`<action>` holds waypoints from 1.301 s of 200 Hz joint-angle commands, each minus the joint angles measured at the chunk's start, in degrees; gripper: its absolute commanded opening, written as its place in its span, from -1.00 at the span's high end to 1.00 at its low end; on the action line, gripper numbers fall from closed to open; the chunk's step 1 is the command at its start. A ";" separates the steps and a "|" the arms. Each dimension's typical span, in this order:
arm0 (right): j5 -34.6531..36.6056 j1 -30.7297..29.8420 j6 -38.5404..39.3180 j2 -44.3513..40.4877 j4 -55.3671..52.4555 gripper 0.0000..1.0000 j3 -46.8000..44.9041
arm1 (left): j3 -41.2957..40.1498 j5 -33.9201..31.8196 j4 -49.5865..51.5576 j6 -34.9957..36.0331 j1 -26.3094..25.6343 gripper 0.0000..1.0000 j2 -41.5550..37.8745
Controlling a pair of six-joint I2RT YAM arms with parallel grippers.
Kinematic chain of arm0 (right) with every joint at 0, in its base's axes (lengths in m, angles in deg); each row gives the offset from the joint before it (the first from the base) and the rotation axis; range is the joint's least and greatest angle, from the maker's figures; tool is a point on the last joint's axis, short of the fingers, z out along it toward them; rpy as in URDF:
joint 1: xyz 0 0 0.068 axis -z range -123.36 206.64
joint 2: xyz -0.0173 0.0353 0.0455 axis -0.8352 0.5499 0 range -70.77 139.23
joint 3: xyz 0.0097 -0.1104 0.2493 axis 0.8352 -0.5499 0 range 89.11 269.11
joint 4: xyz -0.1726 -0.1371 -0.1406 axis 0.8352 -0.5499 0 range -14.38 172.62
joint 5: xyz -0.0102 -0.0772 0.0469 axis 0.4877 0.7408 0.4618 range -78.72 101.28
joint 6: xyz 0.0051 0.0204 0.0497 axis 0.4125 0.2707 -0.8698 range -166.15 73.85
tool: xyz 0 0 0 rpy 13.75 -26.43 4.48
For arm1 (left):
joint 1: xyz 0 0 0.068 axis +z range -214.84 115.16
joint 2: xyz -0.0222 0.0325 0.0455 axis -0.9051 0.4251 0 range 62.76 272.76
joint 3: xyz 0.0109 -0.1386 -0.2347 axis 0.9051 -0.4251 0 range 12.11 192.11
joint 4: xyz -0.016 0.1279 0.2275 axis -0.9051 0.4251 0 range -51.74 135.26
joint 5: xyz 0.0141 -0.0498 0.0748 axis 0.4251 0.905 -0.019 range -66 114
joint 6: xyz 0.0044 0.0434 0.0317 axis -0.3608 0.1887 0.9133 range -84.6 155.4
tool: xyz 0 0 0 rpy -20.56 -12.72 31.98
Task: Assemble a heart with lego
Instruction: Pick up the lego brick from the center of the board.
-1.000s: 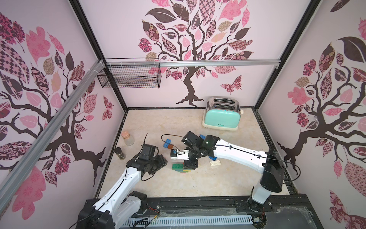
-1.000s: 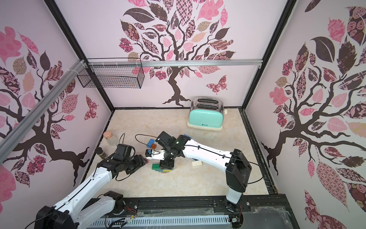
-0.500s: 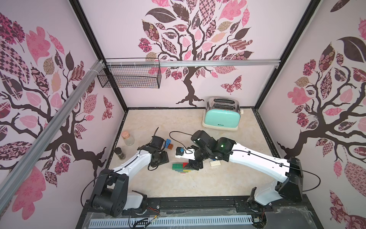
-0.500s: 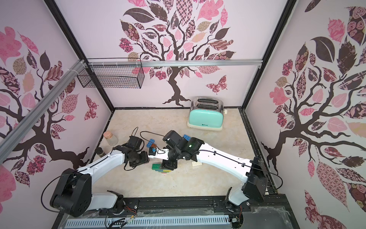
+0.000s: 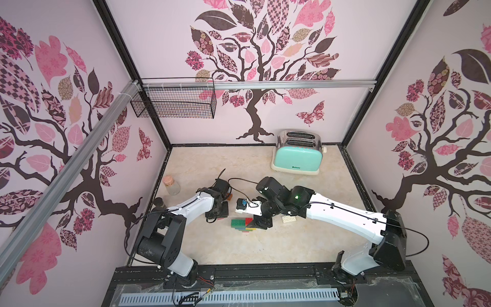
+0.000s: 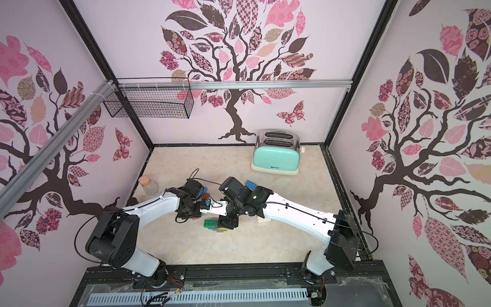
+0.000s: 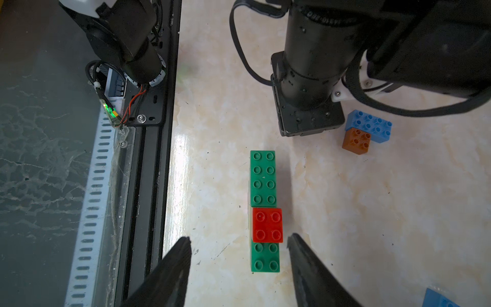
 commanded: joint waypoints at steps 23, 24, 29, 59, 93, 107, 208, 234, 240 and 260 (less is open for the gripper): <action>0.70 0.26 -0.84 -0.47 0.04 -0.23 -0.38 | 0.75 -0.59 0.79 -0.28 -0.22 0.28 1.60; 0.76 0.26 -0.86 -0.49 0.04 -0.23 -0.38 | 0.74 -0.54 0.77 -0.29 -0.22 0.29 1.64; 0.89 0.32 -0.87 -0.52 0.11 -0.24 -0.58 | 0.81 -0.49 1.06 -0.31 -0.22 0.32 1.47; 1.03 1.66 -1.56 -1.10 1.64 -0.23 -2.24 | 1.42 -0.76 2.62 0.18 -0.17 0.47 -0.26; 0.90 3.24 -3.06 -1.36 3.51 -0.23 -3.22 | 2.88 0.43 5.27 1.16 -0.14 0.51 -3.57; 0.84 3.71 -3.78 -1.40 4.19 -0.23 -3.29 | 3.44 0.92 6.28 1.49 -0.14 0.51 -5.22; 4.97 8.29 -8.58 -3.13 6.55 -0.23 -6.18 | 15.02 8.22 2.94 3.99 -3.23 0.48 7.69; 5.85 9.35 -9.60 -3.07 6.65 -0.23 -6.69 | 18.18 8.21 2.83 4.00 -6.27 0.49 12.69; 5.91 9.64 -9.81 -3.07 6.72 -0.23 -6.80 | 18.75 8.12 2.72 3.85 -6.93 0.49 13.59; 6.39 10.14 -9.88 -3.24 6.95 -0.23 -7.45 | 19.63 8.87 1.71 3.23 -7.95 0.48 16.15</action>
